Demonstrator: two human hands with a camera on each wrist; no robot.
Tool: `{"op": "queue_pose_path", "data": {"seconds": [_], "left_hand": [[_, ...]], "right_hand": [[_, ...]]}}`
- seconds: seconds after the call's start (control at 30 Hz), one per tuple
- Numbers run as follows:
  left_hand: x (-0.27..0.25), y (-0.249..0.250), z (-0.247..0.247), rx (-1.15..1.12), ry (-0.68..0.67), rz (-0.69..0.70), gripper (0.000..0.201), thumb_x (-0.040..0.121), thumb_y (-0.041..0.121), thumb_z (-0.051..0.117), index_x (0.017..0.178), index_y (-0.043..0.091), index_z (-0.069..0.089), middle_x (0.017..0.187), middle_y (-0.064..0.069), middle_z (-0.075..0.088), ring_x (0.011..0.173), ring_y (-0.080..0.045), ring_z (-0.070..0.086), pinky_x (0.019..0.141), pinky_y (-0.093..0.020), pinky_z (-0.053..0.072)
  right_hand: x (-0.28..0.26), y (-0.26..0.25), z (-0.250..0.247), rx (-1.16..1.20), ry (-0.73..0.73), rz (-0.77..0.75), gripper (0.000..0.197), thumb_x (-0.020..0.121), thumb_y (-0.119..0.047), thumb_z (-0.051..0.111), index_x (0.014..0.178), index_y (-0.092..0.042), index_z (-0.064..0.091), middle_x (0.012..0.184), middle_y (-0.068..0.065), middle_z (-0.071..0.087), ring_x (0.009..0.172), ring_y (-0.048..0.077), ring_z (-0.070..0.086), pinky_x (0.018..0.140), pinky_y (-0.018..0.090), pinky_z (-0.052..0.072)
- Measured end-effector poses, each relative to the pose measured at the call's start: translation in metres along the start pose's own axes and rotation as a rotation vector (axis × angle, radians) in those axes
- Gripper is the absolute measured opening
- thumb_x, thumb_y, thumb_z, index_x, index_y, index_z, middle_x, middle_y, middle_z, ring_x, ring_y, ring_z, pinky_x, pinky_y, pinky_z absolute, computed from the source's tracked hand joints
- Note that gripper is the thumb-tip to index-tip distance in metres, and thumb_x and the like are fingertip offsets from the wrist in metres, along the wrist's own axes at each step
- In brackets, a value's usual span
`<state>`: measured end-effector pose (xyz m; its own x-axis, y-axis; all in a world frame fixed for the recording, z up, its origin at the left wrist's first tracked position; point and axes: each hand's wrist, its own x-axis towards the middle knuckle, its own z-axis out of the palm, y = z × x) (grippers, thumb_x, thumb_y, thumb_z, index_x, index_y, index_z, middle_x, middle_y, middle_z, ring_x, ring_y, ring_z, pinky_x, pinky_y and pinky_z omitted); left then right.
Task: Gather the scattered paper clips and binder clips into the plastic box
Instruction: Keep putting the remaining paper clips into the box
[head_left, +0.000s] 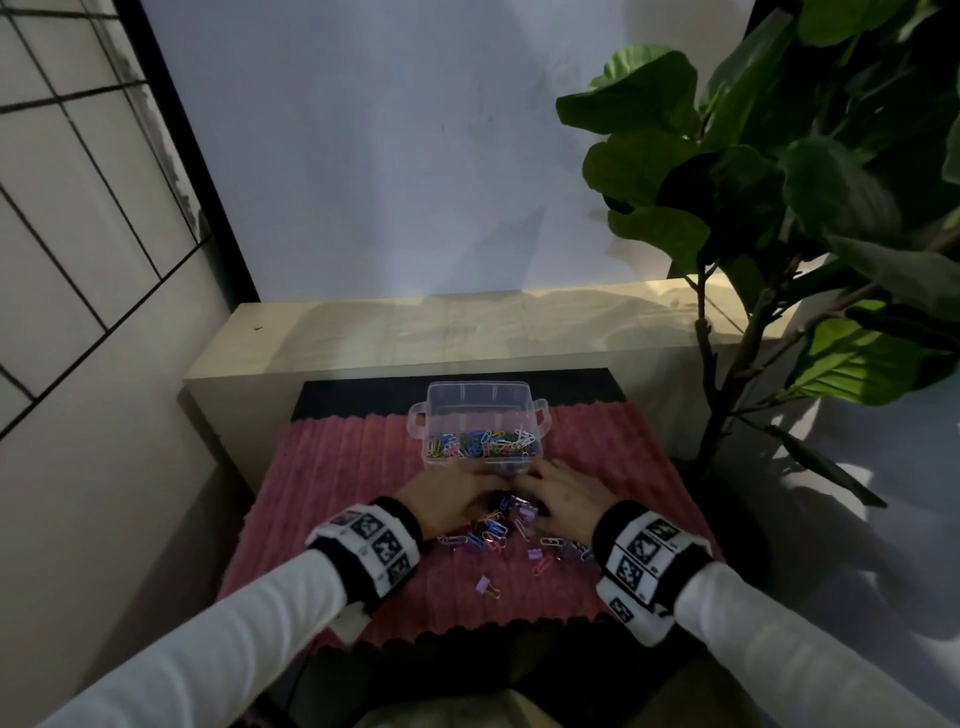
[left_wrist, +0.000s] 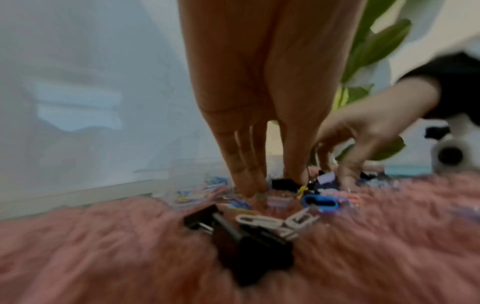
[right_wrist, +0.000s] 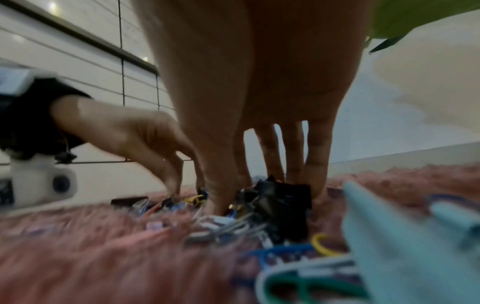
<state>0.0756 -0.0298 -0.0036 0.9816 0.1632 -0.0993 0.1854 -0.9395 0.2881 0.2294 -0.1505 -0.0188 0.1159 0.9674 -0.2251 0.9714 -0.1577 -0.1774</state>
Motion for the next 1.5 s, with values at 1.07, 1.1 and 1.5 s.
{"op": "queue_pose_path", "data": {"seconds": [1.07, 1.1, 1.5], "left_hand": [[0.007, 0.006, 0.014, -0.210, -0.159, -0.154, 0.039, 0.069, 0.007, 0.074, 0.104, 0.006, 0.057, 0.099, -0.010, 0.061, 0.095, -0.025, 0.058, 0.076, -0.026, 0.042], [0.007, 0.005, 0.015, -0.221, -0.168, -0.164, 0.038, 0.069, 0.008, 0.074, 0.103, 0.007, 0.057, 0.096, -0.011, 0.062, 0.091, -0.026, 0.058, 0.075, -0.027, 0.043], [0.016, 0.012, 0.021, -0.096, -0.080, -0.214, 0.022, 0.080, 0.025, 0.065, 0.094, 0.009, 0.060, 0.110, -0.010, 0.062, 0.100, -0.029, 0.058, 0.084, -0.037, 0.048]], "right_hand": [[-0.008, 0.006, -0.011, 0.021, -0.151, -0.174, 0.033, 0.076, -0.007, 0.067, 0.106, -0.007, 0.055, 0.105, 0.007, 0.053, 0.096, 0.021, 0.049, 0.082, 0.036, 0.044], [-0.007, 0.007, -0.011, 0.080, -0.146, -0.162, 0.027, 0.076, -0.004, 0.066, 0.102, -0.007, 0.056, 0.095, 0.005, 0.053, 0.088, 0.019, 0.050, 0.080, 0.036, 0.046], [0.002, 0.030, -0.023, 0.625, 0.041, 0.078, 0.026, 0.078, -0.003, 0.068, 0.068, -0.023, 0.056, 0.067, -0.002, 0.060, 0.057, 0.010, 0.058, 0.056, 0.022, 0.050]]}}
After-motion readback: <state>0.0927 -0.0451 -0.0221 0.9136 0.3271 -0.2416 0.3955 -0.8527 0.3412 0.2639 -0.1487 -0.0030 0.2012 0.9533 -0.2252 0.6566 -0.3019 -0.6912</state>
